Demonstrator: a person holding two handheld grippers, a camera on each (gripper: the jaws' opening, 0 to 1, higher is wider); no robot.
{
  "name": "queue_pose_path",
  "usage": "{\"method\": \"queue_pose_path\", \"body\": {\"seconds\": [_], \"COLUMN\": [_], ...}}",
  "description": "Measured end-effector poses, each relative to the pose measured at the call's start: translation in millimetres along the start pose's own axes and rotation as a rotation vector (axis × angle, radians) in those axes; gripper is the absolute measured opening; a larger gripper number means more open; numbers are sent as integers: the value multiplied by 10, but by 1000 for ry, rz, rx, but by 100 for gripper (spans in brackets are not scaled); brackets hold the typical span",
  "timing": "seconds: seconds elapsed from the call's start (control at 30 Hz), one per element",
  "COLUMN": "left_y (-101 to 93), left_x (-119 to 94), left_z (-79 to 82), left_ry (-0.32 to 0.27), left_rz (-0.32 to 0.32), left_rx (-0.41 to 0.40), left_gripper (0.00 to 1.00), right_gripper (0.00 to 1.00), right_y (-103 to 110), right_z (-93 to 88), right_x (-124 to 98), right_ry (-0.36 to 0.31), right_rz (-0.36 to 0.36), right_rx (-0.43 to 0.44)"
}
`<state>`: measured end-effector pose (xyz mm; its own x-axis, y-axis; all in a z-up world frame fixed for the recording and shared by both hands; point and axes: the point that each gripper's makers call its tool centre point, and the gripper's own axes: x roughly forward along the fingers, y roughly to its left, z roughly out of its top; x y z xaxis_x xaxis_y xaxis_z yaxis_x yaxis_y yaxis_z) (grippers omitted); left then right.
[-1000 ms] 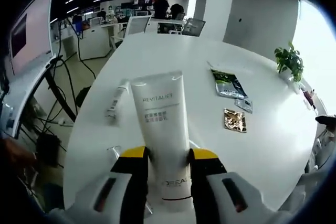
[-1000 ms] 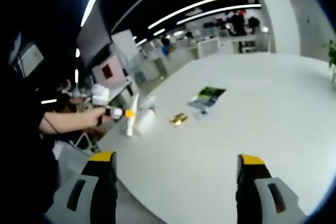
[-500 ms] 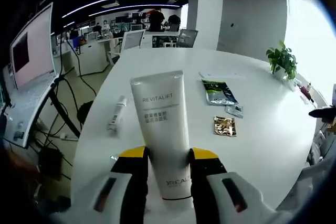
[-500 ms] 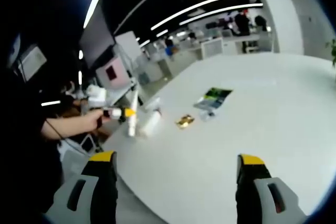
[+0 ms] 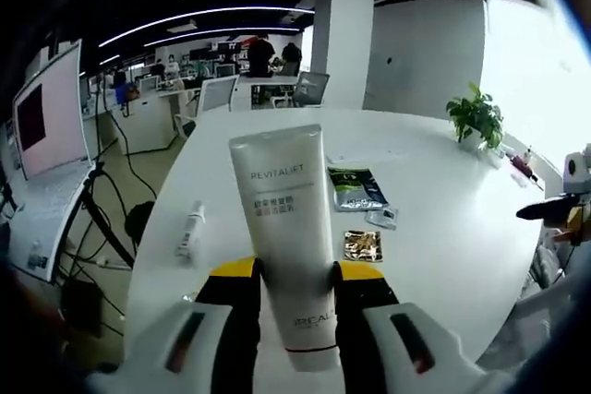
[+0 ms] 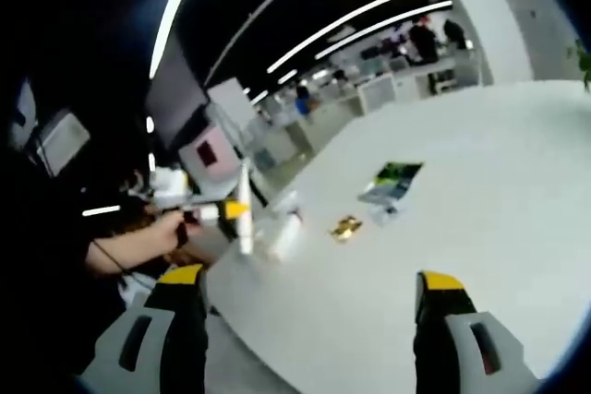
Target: Arrange the skincare products in the storage area until every visible bottle or jar stands upright without overlapping.
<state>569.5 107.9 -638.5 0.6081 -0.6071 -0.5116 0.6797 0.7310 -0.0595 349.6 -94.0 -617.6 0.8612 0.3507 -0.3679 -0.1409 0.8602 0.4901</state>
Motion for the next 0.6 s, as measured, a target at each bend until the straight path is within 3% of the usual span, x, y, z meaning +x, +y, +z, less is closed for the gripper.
{"method": "queue_pose_path", "body": {"seconds": [0.6], "left_y": [-641], "left_x": [-196], "left_z": [443], "left_ry": [-94], "left_rz": [-109], "left_rx": [123], "left_gripper": [25], "right_gripper": [99], "right_y": [240], "right_z": [65], "right_x": [149], "right_ry": [7], "right_rz": [60], "right_rx": [-42]}}
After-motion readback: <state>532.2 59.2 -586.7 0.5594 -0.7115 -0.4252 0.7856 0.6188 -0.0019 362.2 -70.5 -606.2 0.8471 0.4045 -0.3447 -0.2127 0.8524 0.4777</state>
